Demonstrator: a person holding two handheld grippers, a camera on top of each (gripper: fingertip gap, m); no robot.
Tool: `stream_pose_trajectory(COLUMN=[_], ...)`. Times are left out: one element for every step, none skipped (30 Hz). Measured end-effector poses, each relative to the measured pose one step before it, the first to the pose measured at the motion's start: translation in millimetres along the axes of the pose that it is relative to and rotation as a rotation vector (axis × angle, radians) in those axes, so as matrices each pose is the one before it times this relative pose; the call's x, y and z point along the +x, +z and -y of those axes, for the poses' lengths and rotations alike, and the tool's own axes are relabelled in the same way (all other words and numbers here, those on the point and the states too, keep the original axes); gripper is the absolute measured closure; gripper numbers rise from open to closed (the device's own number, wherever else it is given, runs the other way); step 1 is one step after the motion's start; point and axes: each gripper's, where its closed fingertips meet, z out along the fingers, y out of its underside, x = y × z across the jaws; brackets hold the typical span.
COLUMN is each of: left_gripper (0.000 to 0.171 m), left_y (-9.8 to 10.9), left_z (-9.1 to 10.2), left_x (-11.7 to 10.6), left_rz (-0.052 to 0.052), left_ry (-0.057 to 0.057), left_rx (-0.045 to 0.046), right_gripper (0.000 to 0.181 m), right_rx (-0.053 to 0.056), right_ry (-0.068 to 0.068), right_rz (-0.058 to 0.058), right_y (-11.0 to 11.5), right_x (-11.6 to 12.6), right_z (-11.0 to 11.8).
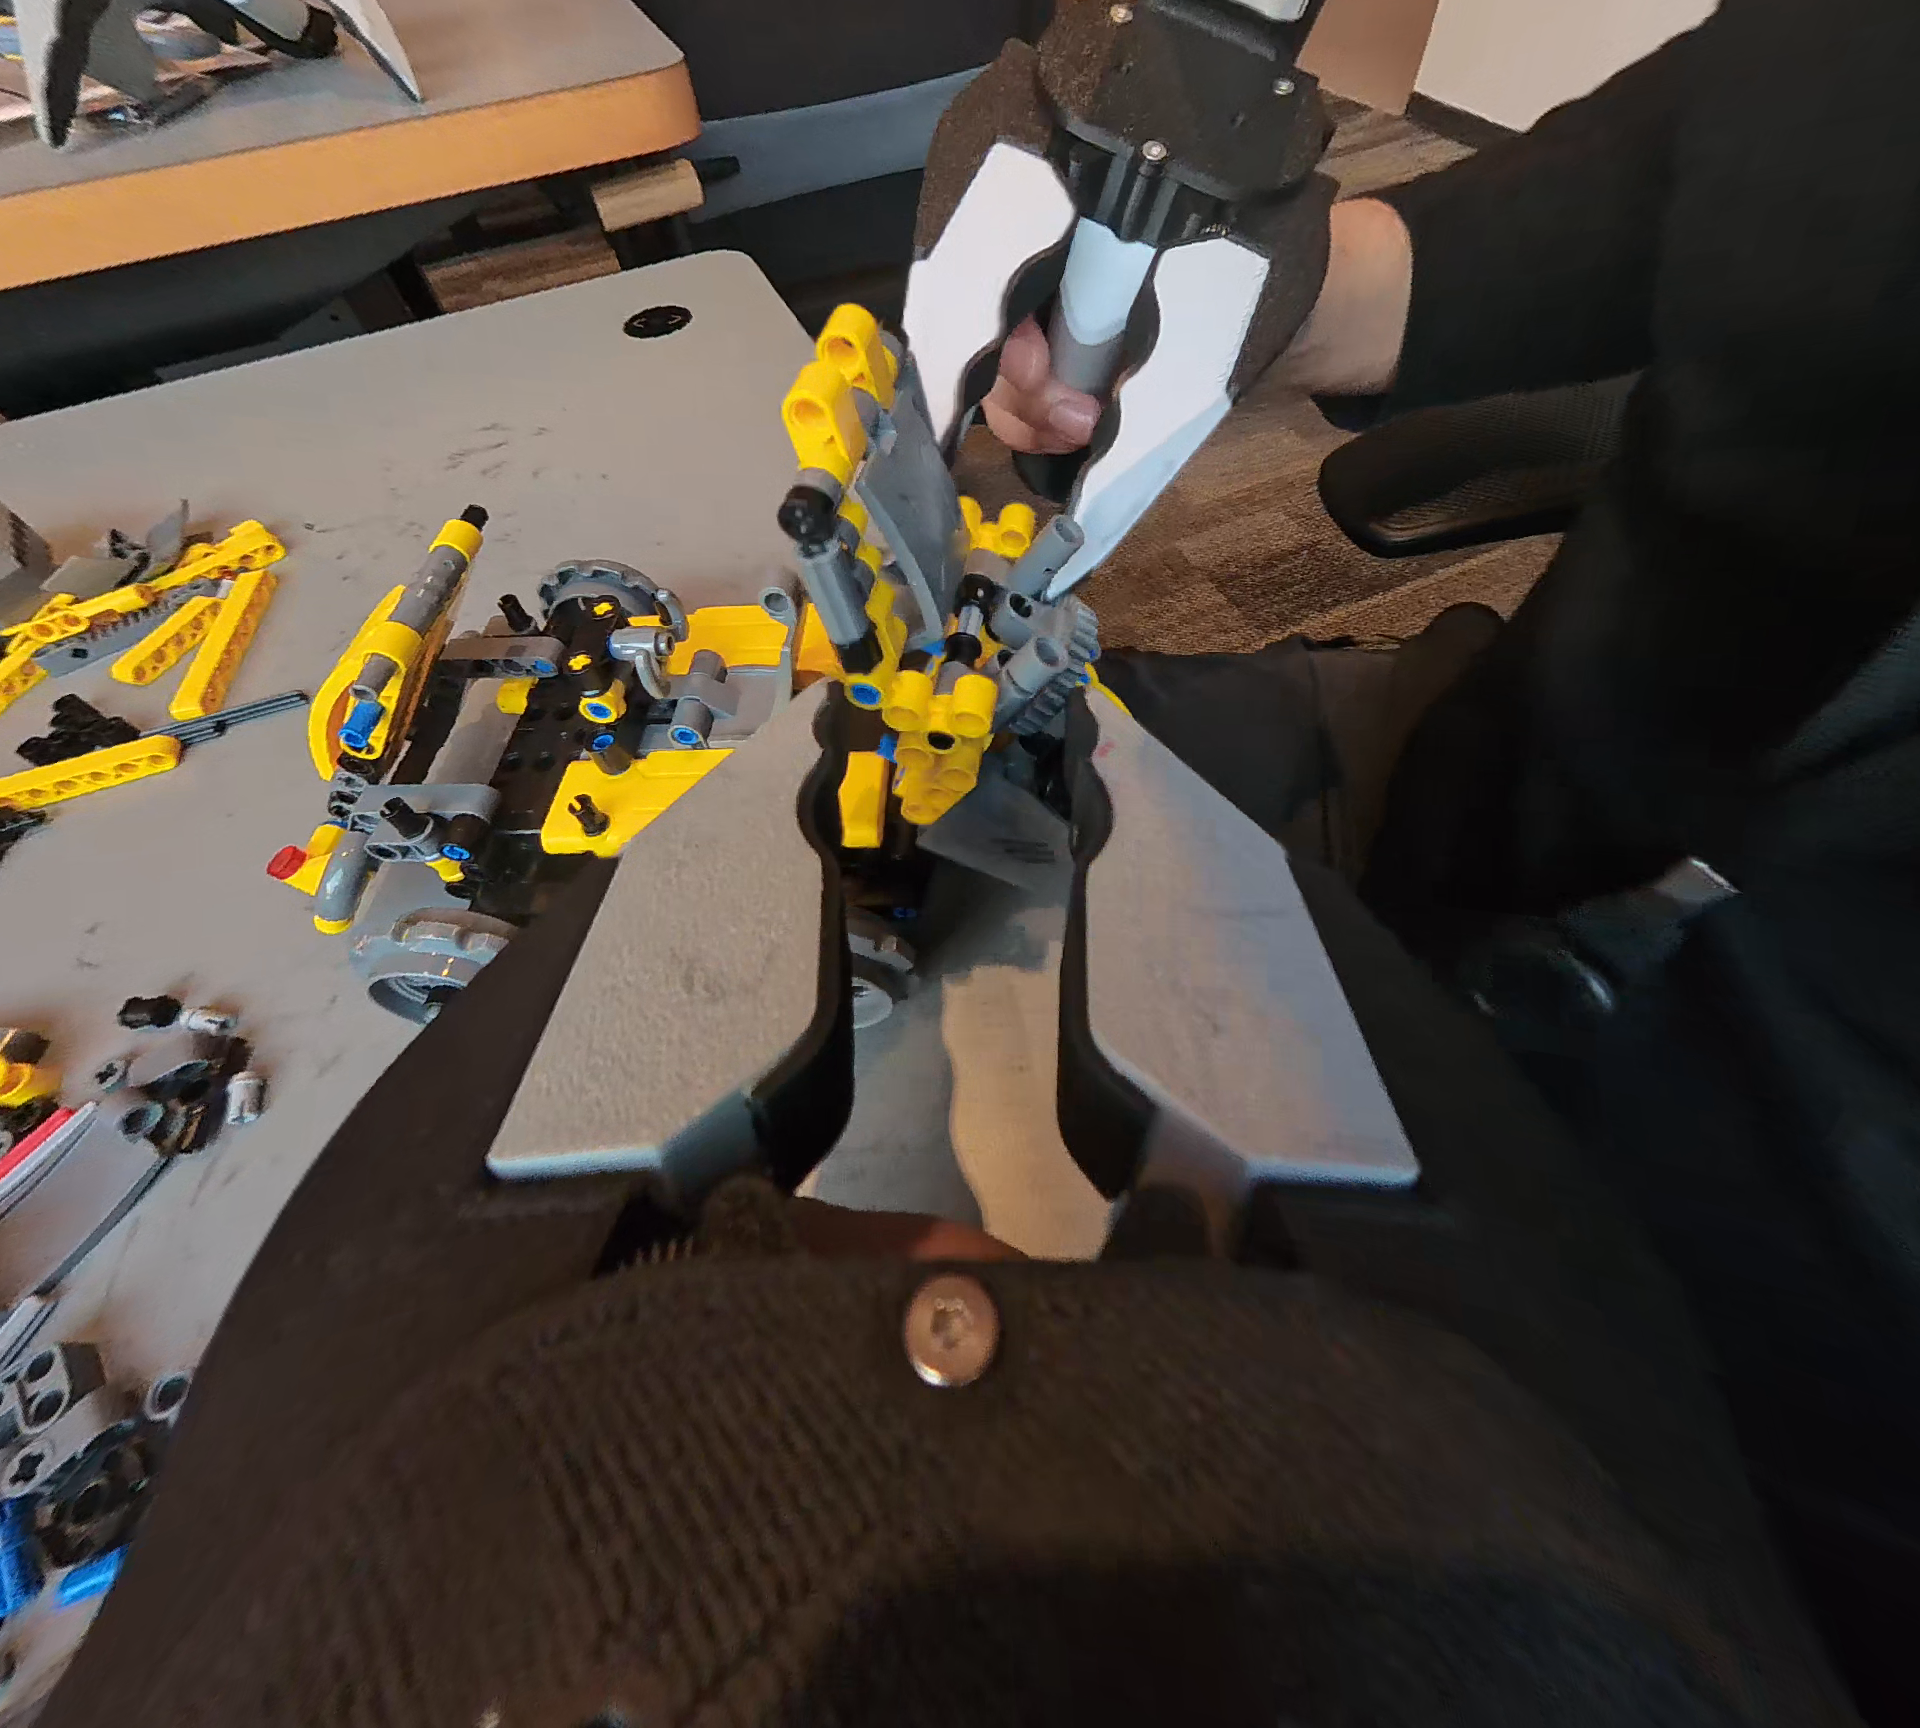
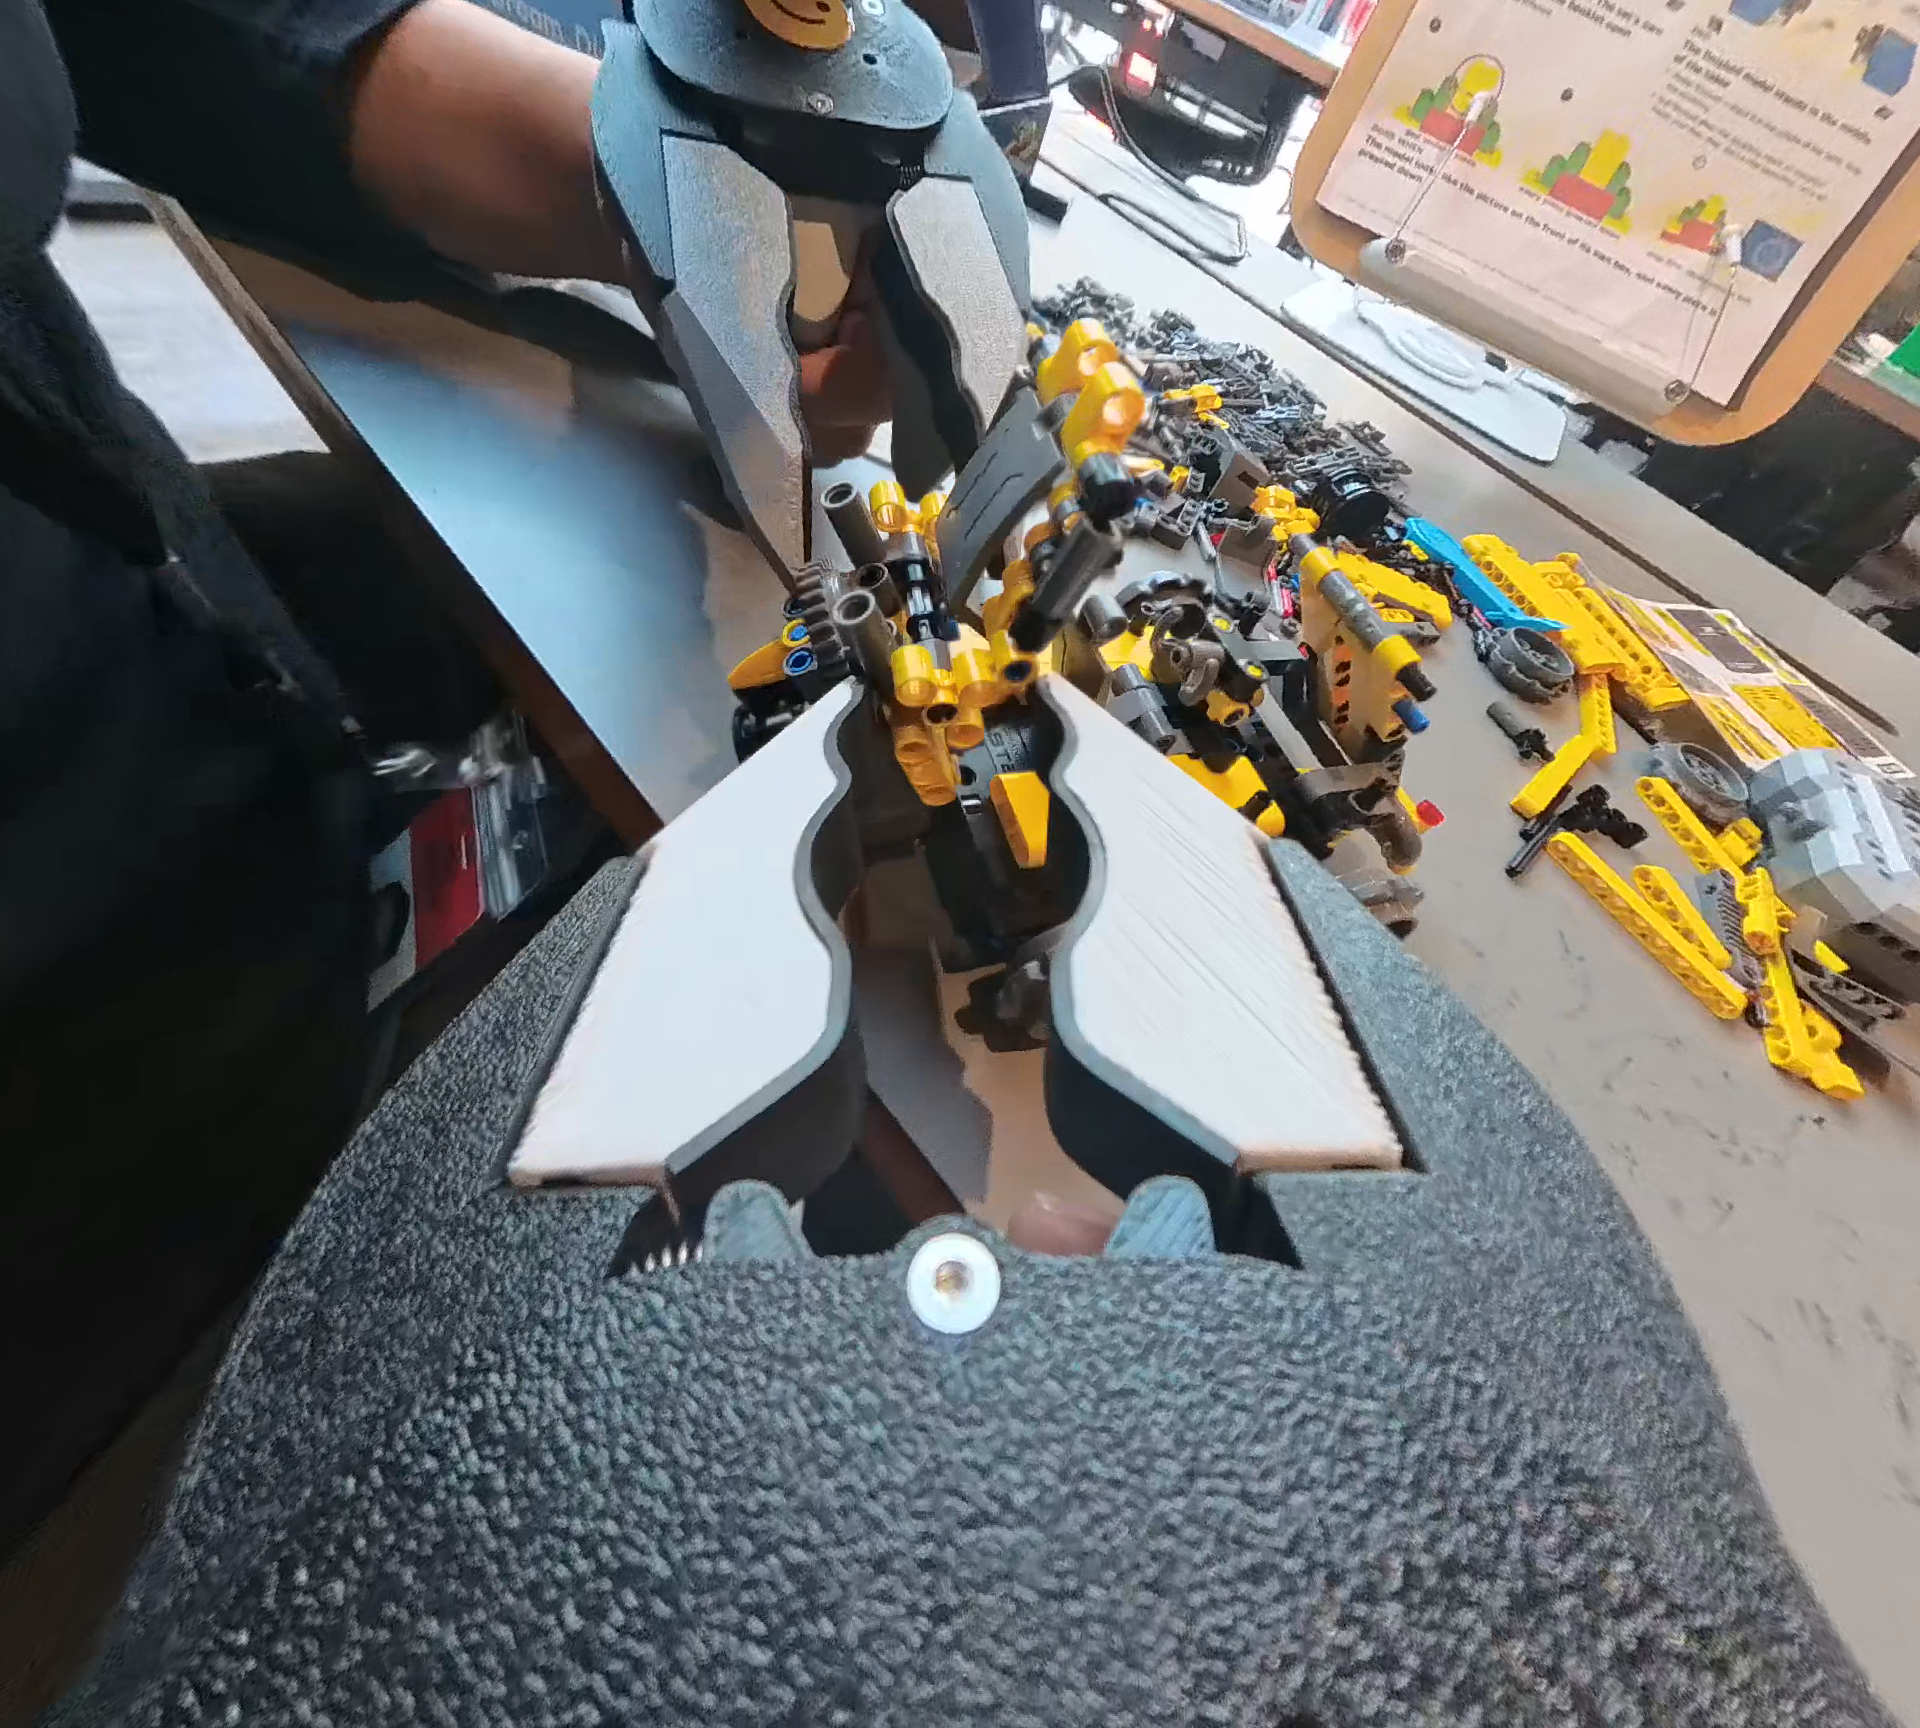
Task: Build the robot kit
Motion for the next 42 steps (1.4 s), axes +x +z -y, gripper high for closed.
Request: stream_pose_trajectory(left_gripper=[0.131, 0.131, 0.133, 0.134, 0.134, 0.134, 0.134, 0.133, 0.137, 0.137, 0.139, 0.146, 0.146, 0.144, 0.143, 0.143, 0.142, 0.142, 0.142, 0.142, 0.139, 0.138, 0.138, 0.139, 0.140, 0.140, 0.140, 0.140, 0.140, 0.139, 0.137, 0.136, 0.136, 0.136, 0.138, 0.138, 0.137, 0.135, 0.132, 0.133, 0.135, 0.142], left_y=[-0.28, -0.31, -0.13, 0.19, 0.11, 0.13, 0.20, 0.36, 0.55, 0.17, 0.00, -0.01, 0.27, 0.34, 0.36, 0.58, 0.40, 0.22, -0.03, -0.21, -0.33, -0.53, -0.53, -0.29, -0.11, 0.18, 0.17, 0.21, 0.18, 0.28, 0.12, -0.10, -0.03, 0.05, -0.13, -0.18, -0.54, -0.84, -1.06, -0.72, -0.18, 0.30], left_z=[0.14, 0.18, 0.13, -0.19, -0.52, -0.43, -0.19, 0.17, 0.30, 0.44, 0.00, -1.46, -1.60, -0.64, -0.71, -1.19, -0.90, -0.17, 0.19, 0.76, 1.43, 2.16, 1.97, 1.05, 0.07, -0.35, -0.22, 0.07, -0.23, -0.52, -0.18, 0.45, 0.67, 0.76, 0.76, 1.00, 2.04, 3.56, 4.07, 2.81, 0.12, -2.50], left_x=[-2.06, -0.81, 0.77, 0.88, 0.81, 0.77, 1.02, 1.09, 1.14, 1.55, 1.46, -0.11, -0.64, -0.16, 0.23, 0.40, 0.33, 0.03, -0.16, -0.22, -0.12, 0.47, 1.75, 1.19, -0.23, -0.56, -0.10, -0.25, -0.99, -1.53, -2.54, -2.35, -0.89, -0.09, 0.07, -0.14, -0.28, -0.08, -0.36, -0.33, 0.25, 0.30], left_rz=[0.0120, 0.0058, -0.0014, 0.0006, 0.0058, 0.0106, 0.0137, 0.0132, 0.0109, 0.0039, -0.0022, 0.0017, 0.0019, -0.0001, -0.0020, -0.0024, -0.0006, 0.0016, 0.0028, 0.0023, -0.0001, -0.0049, -0.0125, -0.0074, 0.0038, 0.0064, 0.0070, 0.0118, 0.0180, 0.0212, 0.0268, 0.0241, 0.0109, 0.0027, 0.0004, 0.0006, -0.0003, -0.0037, -0.0051, -0.0054, -0.0079, -0.0038], left_ry=[0.0014, 0.0045, 0.0088, 0.0166, 0.0279, 0.0367, 0.0378, 0.0353, 0.0344, 0.0324, 0.0188, 0.0045, -0.0003, -0.0006, 0.0008, 0.0027, 0.0034, 0.0023, 0.0008, -0.0011, -0.0046, -0.0075, -0.0053, 0.0004, 0.0045, 0.0090, 0.0150, 0.0211, 0.0237, 0.0224, 0.0200, 0.0166, 0.0113, 0.0044, -0.0008, -0.0043, -0.0113, -0.0214, -0.0255, -0.0183, -0.0042, 0.0082], left_rx=[0.00128, 0.00133, 0.00074, -0.00213, -0.00388, -0.00402, -0.00324, -0.00036, 0.00007, 0.00386, 0.00042, -0.00934, -0.00975, -0.00415, -0.00556, -0.00850, -0.00607, -0.00167, 0.00084, 0.00447, 0.00943, 0.01334, 0.01232, 0.00667, 0.00105, -0.00183, -0.00097, 0.00077, -0.00075, -0.00267, -0.00040, 0.00303, 0.00304, 0.00243, 0.00347, 0.00564, 0.01186, 0.02042, 0.02284, 0.01395, -0.00088, -0.01410], right_gripper=[0.159, 0.159, 0.159, 0.160, 0.159, 0.160, 0.160, 0.159, 0.153, 0.147, 0.143, 0.142, 0.142, 0.141, 0.141, 0.141, 0.142, 0.143, 0.143, 0.144, 0.146, 0.148, 0.148, 0.149, 0.151, 0.151, 0.152, 0.152, 0.152, 0.152, 0.152, 0.152, 0.152, 0.153, 0.153, 0.153, 0.153, 0.153, 0.153, 0.153, 0.153, 0.153], right_rx=[0.0181, 0.0141, 0.0000, -0.0047, -0.0070, -0.0073, -0.0005, 0.0044, -0.0006, 0.0016, 0.0092, 0.0102, 0.0093, 0.0053, -0.0010, -0.0030, -0.0029, -0.0027, -0.0007, 0.0085, 0.0123, 0.0147, 0.0143, 0.0106, 0.0046, 0.0014, 0.0015, -0.0007, -0.0035, -0.0065, 0.0002, -0.0026, 0.0012, 0.0019, -0.0001, -0.0014, -0.0025, -0.0021, -0.0031, -0.0034, -0.0013, -0.0002], right_ry=[-0.0056, -0.0062, -0.0067, -0.0137, -0.0143, -0.0082, 0.0023, 0.0215, 0.0399, 0.0428, 0.0224, -0.0037, -0.0105, -0.0054, -0.0094, -0.0216, -0.0216, -0.0104, -0.0006, 0.0076, 0.0180, 0.0226, 0.0191, 0.0087, 0.0002, -0.0018, -0.0008, -0.0051, -0.0068, -0.0011, 0.0042, 0.0066, 0.0101, 0.0077, 0.0066, 0.0085, 0.0081, 0.0097, 0.0147, 0.0142, 0.0055, -0.0019], right_rz=[-0.0042, -0.0060, 0.0001, 0.0000, -0.0006, 0.0005, 0.0070, 0.0111, 0.0160, 0.0031, -0.0024, -0.0074, -0.0088, 0.0083, 0.0109, 0.0091, 0.0087, 0.0101, 0.0101, 0.0122, 0.0110, 0.0204, 0.0213, 0.0084, -0.0047, -0.0057, -0.0039, -0.0023, -0.0073, -0.0057, -0.0079, -0.0066, -0.0011, -0.0025, -0.0052, -0.0020, 0.0004, 0.0028, 0.0039, 0.0065, 0.0044, -0.0059], right_y=[-0.88, -0.40, -0.13, -0.11, -0.20, -0.45, -0.57, -0.43, 0.07, -0.70, -1.21, -1.24, -0.30, 0.46, 0.79, 0.62, 0.45, -0.03, -0.22, -0.16, 0.00, 0.28, 0.31, 0.22, 0.17, 0.10, 0.03, -0.14, -0.16, -0.08, -0.32, -0.47, -0.56, -0.52, -0.43, -0.31, -0.40, -0.39, -0.17, -0.13, 0.03, 0.23], right_x=[0.72, 0.93, -0.09, -0.61, -0.71, -0.73, -1.62, -1.14, -0.79, 1.93, 1.84, 1.11, 0.76, -1.84, -2.32, -2.43, -1.90, -1.15, -0.26, -0.18, 0.38, -1.15, -1.83, -0.45, 1.15, 1.05, 0.69, 0.16, 0.86, 0.88, 1.20, 1.24, 0.33, 0.40, 0.67, 0.40, 0.32, 0.10, 0.45, 0.14, -0.08, 1.02], right_z=[2.10, 1.48, -0.18, -0.40, -0.71, -0.78, -0.27, -0.27, -1.38, -0.74, 0.78, 1.15, 1.03, 1.33, 1.27, 0.99, 0.47, 0.34, 0.06, 1.03, 1.05, 1.18, 1.32, 0.78, -0.01, -0.24, 0.07, -0.22, -0.54, -1.24, -0.24, -0.70, -0.37, -0.31, -0.29, -0.37, -0.36, -0.12, -0.32, -0.21, 0.04, -0.18])
